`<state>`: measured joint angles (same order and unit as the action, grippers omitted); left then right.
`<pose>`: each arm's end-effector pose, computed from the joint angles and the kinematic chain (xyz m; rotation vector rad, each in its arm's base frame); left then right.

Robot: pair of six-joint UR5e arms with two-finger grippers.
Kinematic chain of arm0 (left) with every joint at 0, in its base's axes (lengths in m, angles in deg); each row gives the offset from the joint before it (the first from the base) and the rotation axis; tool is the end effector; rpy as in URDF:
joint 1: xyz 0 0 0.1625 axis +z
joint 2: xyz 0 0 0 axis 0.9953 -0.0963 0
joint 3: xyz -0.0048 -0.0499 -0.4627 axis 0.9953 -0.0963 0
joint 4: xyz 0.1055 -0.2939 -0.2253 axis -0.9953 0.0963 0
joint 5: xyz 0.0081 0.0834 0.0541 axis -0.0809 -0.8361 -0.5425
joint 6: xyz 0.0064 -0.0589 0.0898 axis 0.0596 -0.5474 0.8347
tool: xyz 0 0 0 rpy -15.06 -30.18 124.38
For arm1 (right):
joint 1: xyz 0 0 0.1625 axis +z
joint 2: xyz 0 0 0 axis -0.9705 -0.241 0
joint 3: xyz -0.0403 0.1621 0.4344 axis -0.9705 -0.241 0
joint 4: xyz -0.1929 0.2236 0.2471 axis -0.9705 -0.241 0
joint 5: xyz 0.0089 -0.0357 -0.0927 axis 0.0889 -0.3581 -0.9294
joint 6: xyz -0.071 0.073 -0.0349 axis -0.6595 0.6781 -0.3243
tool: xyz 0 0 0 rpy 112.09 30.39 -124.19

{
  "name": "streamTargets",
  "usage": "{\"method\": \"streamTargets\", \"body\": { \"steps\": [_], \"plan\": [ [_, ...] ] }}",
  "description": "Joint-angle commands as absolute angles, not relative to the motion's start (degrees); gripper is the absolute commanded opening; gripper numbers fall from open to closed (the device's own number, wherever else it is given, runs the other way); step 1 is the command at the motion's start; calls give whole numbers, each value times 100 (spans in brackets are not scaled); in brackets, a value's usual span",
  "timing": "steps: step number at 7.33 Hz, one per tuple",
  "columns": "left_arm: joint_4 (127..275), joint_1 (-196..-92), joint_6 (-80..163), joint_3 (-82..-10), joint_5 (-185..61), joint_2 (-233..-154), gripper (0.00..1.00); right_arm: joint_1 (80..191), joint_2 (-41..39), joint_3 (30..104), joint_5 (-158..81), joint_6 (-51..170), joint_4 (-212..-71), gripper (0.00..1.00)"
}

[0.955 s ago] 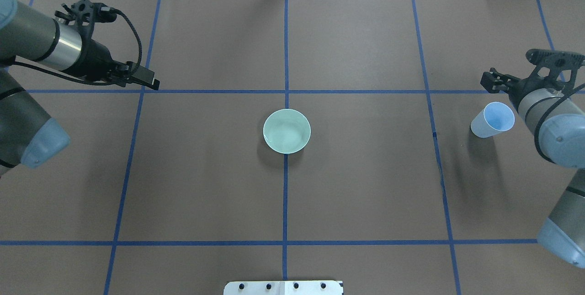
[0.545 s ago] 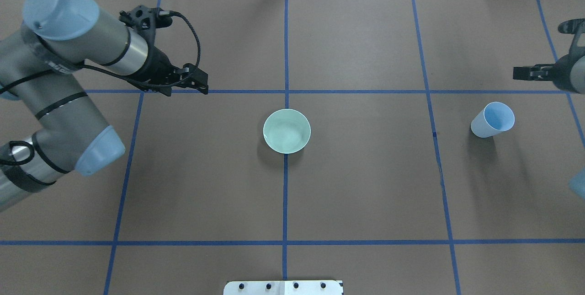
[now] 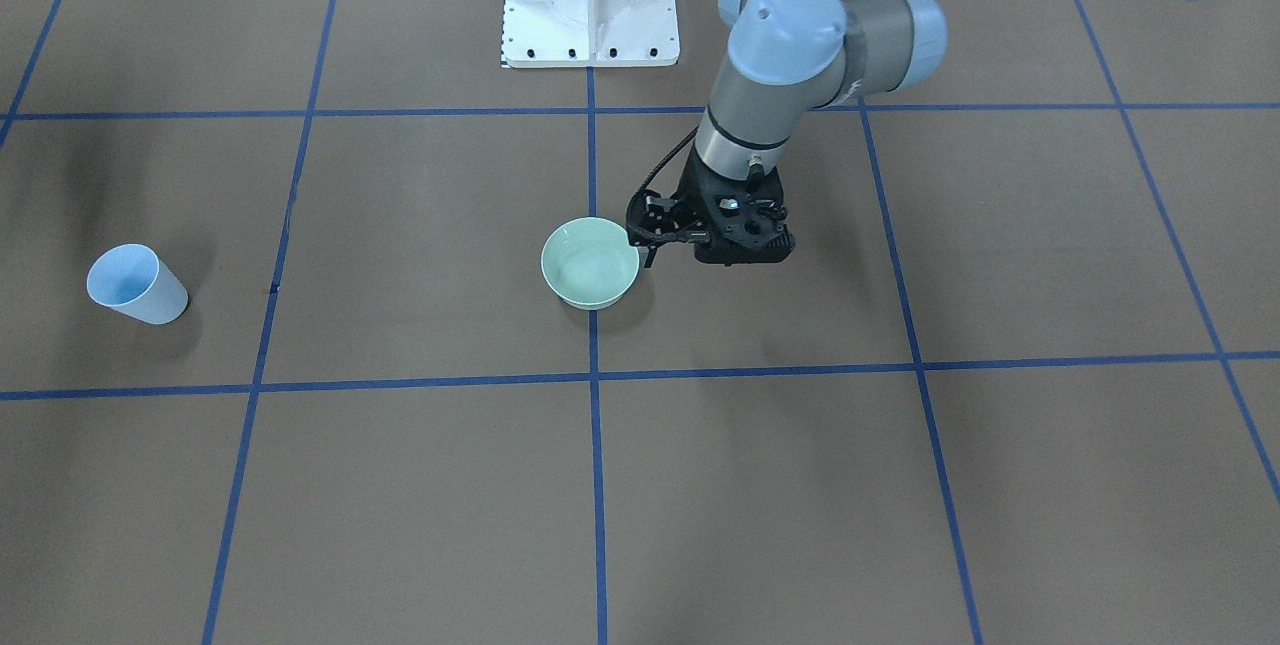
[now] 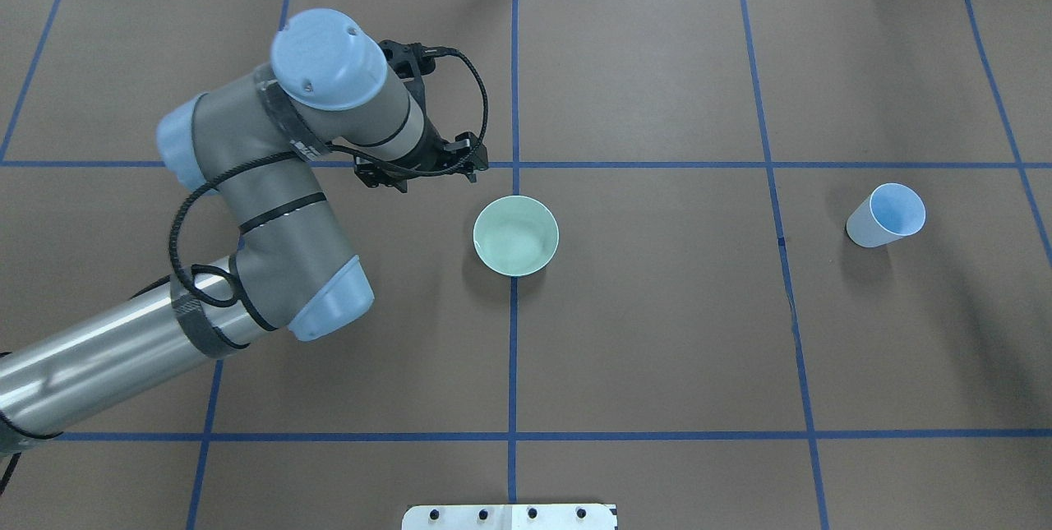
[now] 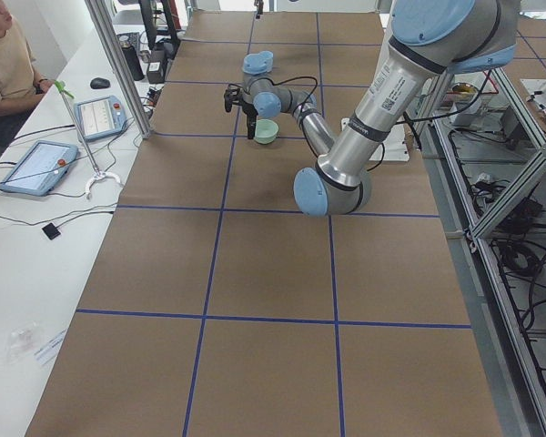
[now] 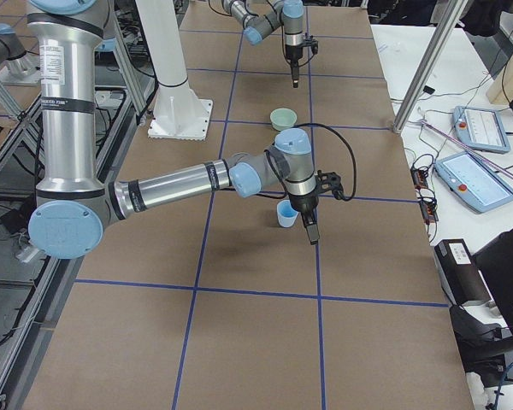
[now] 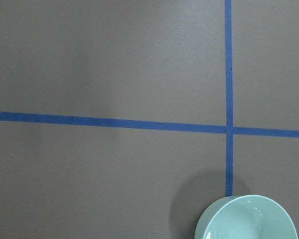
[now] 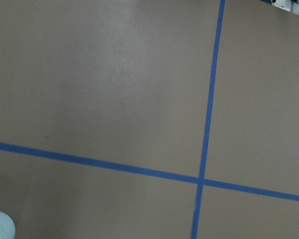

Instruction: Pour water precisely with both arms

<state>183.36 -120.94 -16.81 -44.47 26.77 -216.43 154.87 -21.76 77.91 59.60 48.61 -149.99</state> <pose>0.5246 -0.5071 0.2468 0.1049 0.9412 -0.1530 -0.0148 -0.4754 0.6039 0.2217 -0.5779 -0.1794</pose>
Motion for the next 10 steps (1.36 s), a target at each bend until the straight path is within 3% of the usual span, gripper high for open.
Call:
{"method": "streamTargets", "body": {
  "steps": [1,3,4,6,7,10],
  "plan": [
    [18341,-11762,-1828,-3942,2349,-21899,100,16060,-2200,7239,6784,3466,-15681,100],
    [18341,-11498,-1819,-3941,2077,-21891,97,16280,-2489,7202,6802,3075,-15658,100],
    [18341,-11366,-1819,-3941,2024,-21908,85,16307,-2482,7193,6793,3075,-15666,100],
    [18332,-11312,-1793,-3932,2032,-21899,15,16307,-2482,7193,6793,3075,-15657,100],
    [18332,-11312,-1758,-3906,2032,-21899,0,16307,-2482,7193,6785,3083,-15657,100],
    [18323,-11347,-1740,-3950,2067,-21908,0,16307,-2490,7176,6750,3075,-15657,100]
  ]
}}
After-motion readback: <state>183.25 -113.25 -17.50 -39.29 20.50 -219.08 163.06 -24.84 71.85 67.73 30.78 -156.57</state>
